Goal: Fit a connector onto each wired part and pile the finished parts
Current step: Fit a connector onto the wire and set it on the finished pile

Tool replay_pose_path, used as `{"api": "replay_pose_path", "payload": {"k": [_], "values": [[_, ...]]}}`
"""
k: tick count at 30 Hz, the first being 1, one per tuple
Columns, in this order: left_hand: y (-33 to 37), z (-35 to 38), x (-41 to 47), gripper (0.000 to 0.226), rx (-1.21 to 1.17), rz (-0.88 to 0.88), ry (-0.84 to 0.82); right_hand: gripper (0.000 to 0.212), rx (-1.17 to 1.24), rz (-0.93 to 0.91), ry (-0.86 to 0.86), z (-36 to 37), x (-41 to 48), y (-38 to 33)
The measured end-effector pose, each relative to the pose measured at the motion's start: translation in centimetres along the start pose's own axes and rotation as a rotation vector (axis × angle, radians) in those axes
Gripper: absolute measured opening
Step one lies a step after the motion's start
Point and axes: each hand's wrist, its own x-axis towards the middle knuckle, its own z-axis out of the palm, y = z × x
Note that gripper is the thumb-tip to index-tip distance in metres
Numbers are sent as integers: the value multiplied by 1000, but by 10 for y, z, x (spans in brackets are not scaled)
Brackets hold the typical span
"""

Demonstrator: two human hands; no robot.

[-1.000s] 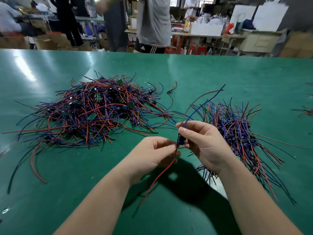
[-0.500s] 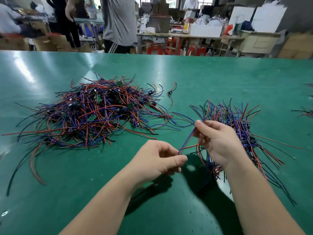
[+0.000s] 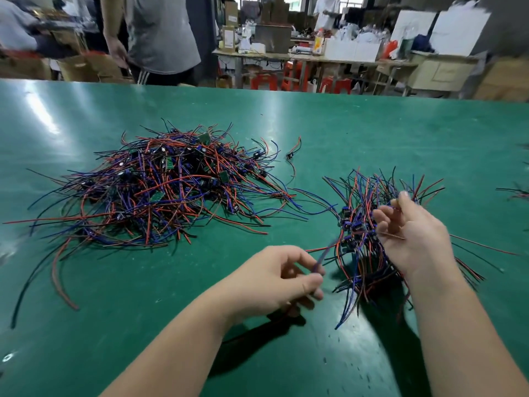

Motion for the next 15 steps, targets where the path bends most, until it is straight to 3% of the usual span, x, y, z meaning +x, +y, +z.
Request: {"api": "replay_pose_path", "payload": {"k": [3, 6, 7, 9, 11, 15], "values": [[11, -7, -1, 20, -390, 100, -10, 25, -64, 100, -95, 4, -3, 9], [18, -14, -4, 31, -716, 209, 23, 7, -345, 78, -366, 16, -17, 23], [19, -16, -4, 36, -755, 234, 47, 15, -401, 50, -475, 19, -23, 29], [18, -16, -2, 37, -778, 248, 111, 27, -385, 32, -684, 26, -37, 40], [16, -12, 1, 27, -747, 224, 221, 29, -273, 33, -785, 34, -49, 49], [6, -3, 9, 21, -527, 233, 465, 5, -131, 84, -601, 44, -55, 58]]}}
